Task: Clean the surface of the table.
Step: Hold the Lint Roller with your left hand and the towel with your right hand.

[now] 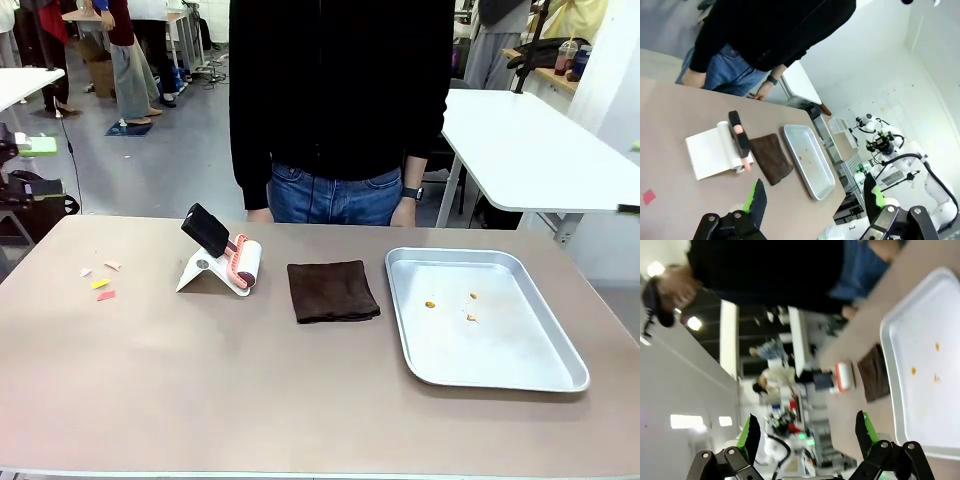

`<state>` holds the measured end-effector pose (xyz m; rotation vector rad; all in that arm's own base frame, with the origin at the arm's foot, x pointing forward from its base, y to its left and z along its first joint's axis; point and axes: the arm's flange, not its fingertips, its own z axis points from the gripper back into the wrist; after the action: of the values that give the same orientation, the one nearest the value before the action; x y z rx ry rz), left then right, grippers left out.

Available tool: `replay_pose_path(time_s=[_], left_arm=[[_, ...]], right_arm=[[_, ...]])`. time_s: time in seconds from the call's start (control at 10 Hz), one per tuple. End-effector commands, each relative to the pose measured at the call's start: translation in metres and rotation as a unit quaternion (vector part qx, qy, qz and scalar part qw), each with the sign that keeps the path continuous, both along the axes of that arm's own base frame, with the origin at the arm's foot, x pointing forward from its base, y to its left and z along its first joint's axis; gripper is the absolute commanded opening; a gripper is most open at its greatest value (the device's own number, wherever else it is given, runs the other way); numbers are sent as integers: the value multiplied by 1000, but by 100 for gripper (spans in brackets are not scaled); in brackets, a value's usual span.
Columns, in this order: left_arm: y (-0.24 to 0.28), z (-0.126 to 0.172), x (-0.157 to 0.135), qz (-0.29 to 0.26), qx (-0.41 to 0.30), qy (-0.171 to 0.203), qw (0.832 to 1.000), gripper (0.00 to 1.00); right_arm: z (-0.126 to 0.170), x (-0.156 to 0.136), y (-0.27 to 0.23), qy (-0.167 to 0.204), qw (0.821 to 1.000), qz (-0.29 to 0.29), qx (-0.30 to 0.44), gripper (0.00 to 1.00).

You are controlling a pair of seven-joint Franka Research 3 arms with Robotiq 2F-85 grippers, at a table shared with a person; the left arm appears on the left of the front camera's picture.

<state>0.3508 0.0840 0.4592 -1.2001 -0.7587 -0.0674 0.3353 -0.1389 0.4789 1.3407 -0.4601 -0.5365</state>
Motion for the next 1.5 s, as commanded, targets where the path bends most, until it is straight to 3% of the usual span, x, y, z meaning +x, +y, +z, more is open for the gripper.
replay_pose_path(time_s=[0.0, 0.2, 0.3, 0.8, 1.0, 1.1, 1.2, 1.4], left_arm=[[-61, -33, -68, 33, -12, -6, 999, 100], [-79, -37, -68, 104, -26, 29, 994, 100], [-13, -2, 12, 27, -10, 10, 1000, 100], [-17, -1, 13, 36, -12, 17, 999, 100], [1, 12, 39, 17, 40, 64, 997, 100], [6, 16, 61, -5, 59, 88, 994, 100], [1, 14, 85, -11, 88, 124, 988, 100], [-26, 14, 123, -57, 131, 140, 980, 100]], right_arm=[[-32, -49, 29, -44, 999, -20, -17, 100], [-34, -44, 35, -37, 997, -21, -67, 100], [0, -8, -20, -24, 999, -29, -12, 100], [-2, -7, -18, -26, 999, -27, -27, 100], [16, 12, 34, -32, 991, 32, -123, 100], [23, 23, 64, -42, 982, 28, -184, 100], [25, 35, 99, -59, 973, 65, -215, 100], [16, 55, 175, -60, 946, 164, -272, 100]])
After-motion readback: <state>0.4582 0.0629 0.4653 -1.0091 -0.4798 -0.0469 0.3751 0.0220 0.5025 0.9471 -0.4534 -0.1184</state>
